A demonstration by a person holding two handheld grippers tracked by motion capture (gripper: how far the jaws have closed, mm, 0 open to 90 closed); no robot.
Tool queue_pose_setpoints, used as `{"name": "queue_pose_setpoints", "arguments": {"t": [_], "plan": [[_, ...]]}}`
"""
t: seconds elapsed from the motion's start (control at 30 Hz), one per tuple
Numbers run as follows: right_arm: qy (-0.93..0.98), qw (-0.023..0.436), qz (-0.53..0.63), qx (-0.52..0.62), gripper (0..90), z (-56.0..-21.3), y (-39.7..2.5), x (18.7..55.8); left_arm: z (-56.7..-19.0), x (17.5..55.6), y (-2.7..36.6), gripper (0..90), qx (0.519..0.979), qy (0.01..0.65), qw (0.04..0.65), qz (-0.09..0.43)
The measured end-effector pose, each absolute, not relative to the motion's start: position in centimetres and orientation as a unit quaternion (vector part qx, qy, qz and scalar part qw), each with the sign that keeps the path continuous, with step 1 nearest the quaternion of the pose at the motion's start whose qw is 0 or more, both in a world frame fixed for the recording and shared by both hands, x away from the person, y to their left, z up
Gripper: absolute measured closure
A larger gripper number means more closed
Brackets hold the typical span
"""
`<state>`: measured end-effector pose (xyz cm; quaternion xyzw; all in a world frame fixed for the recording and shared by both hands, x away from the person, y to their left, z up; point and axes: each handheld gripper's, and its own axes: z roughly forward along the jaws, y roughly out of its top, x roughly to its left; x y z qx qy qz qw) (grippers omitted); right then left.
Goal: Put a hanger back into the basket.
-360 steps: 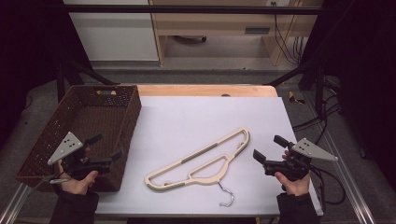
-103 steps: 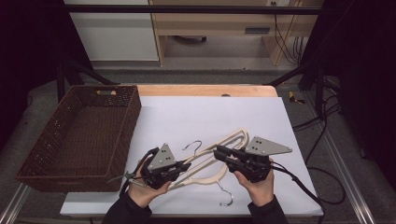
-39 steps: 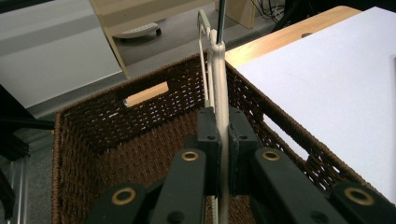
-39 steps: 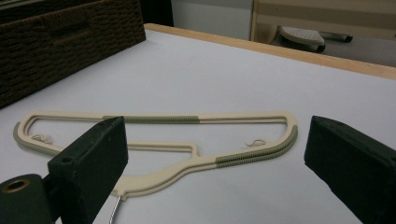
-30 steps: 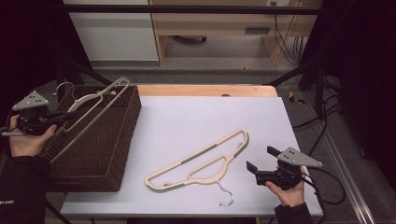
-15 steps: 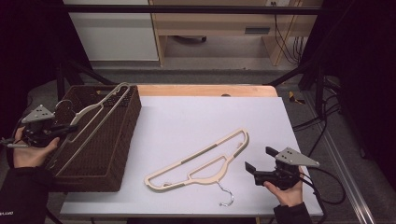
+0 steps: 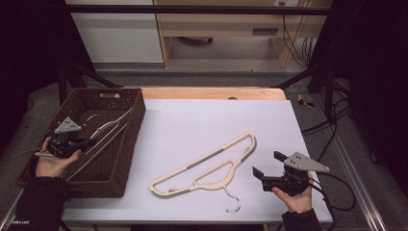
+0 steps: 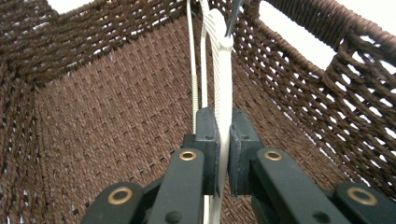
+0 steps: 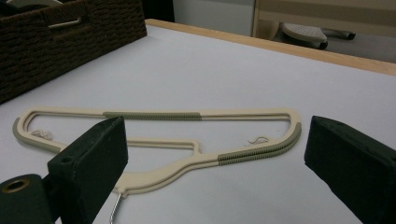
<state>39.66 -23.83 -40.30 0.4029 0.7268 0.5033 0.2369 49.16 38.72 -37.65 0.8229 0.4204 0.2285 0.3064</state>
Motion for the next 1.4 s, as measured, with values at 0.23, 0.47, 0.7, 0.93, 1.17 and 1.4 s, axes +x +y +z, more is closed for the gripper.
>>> {"name": "queue_pose_setpoints", "arguments": {"t": [0.23,0.47,0.7,0.93,1.17,1.4], "plan": [[0.727,0.237,0.503,0.403,6.5,-40.3,-23.8,39.6,-38.0,49.0,37.5,75.0,0.841,0.414,0.286,0.199],[0.726,0.236,0.505,0.402,6.5,-40.2,-23.9,39.6,-38.3,49.0,37.0,67.1,0.849,0.416,0.263,0.192],[0.725,0.237,0.507,0.402,6.5,-40.1,-23.9,39.5,-37.1,47.9,37.1,57.0,0.84,0.41,0.286,0.211],[0.724,0.237,0.509,0.401,6.5,-40.0,-23.9,39.5,-35.6,46.9,37.7,45.8,0.831,0.406,0.299,0.234],[0.721,0.236,0.513,0.401,6.5,-40.0,-23.9,39.4,-33.1,44.6,37.1,29.7,0.778,0.405,0.389,0.281],[0.723,0.233,0.513,0.4,6.5,-40.0,-23.9,39.4,-31.3,41.9,34.7,6.9,0.717,0.394,0.482,0.313]]}}
